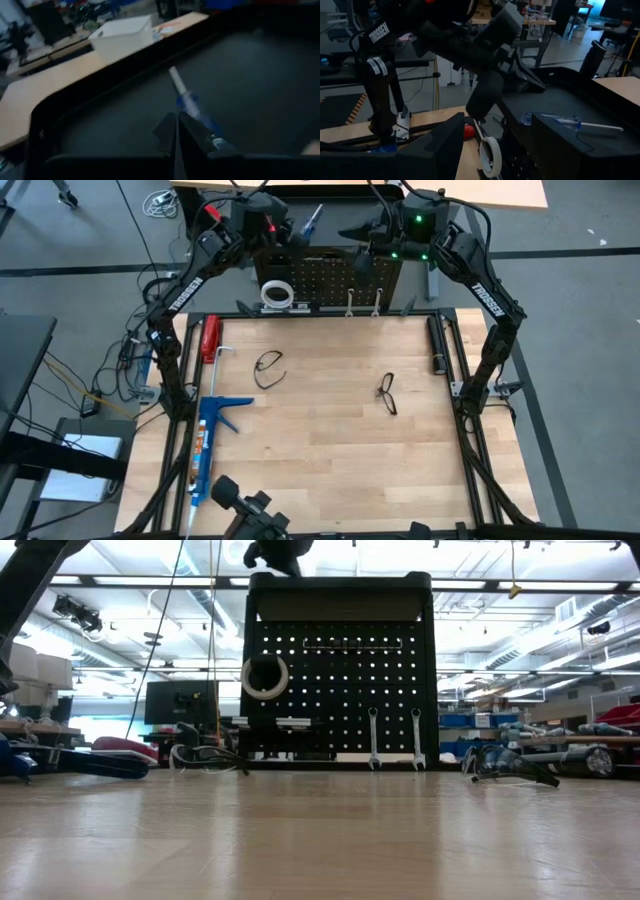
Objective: Hang tools onto peg board
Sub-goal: Remove the blue screwdriver from the black pegboard
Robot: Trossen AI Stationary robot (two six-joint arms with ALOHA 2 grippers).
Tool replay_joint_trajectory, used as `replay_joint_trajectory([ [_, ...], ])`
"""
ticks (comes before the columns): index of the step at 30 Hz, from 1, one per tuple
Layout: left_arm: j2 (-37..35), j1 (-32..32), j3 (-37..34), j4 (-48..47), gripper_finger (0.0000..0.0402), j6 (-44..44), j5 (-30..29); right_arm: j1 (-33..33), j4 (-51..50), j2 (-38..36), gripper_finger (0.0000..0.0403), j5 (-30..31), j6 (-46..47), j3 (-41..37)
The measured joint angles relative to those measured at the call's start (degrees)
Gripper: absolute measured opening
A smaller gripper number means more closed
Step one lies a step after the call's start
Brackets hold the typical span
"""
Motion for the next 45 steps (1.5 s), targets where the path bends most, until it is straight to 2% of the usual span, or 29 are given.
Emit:
replay_joint_trajectory([
  [6,-0.33,0.38,0.00,-1.08,0.0025,-5.92,1.89,0.00,-0.37,0.00,0.0230,0.00,2.23,0.00],
  [13,-0.46,-2.88,0.04,-1.04,0.0036,-3.10,5.03,0.00,-1.48,0.00,0.0230,0.00,2.36,0.00],
  [20,-0.45,-4.11,-0.10,1.90,0.0114,10.59,4.81,0.28,-1.46,0.00,0.0230,0.00,2.38,0.00],
  [25,-0.42,-4.56,-0.13,11.00,0.0166,18.20,5.16,0.38,-1.48,0.00,0.0230,0.00,2.53,0.00],
  [28,-0.28,-4.54,-0.13,17.26,0.0172,21.86,5.10,0.57,-1.55,0.00,0.0230,-0.02,3.02,0.00],
  [33,0.63,-4.50,-0.17,26.10,0.0172,36.06,4.01,1.01,-2.16,0.00,0.0230,-0.02,2.99,0.00],
  [38,1.89,-4.50,-0.17,32.30,0.0172,45.83,2.22,1.05,-3.16,0.00,0.0230,-0.02,3.01,0.00],
  [42,3.12,-4.48,-0.17,33.23,0.0172,50.34,0.47,1.03,-3.86,0.00,0.0230,-0.02,3.01,0.00],
  [45,3.90,-4.68,-0.18,33.07,0.0172,48.98,-4.66,1.03,-3.91,-0.05,0.0230,-0.02,2.95,0.00],
])
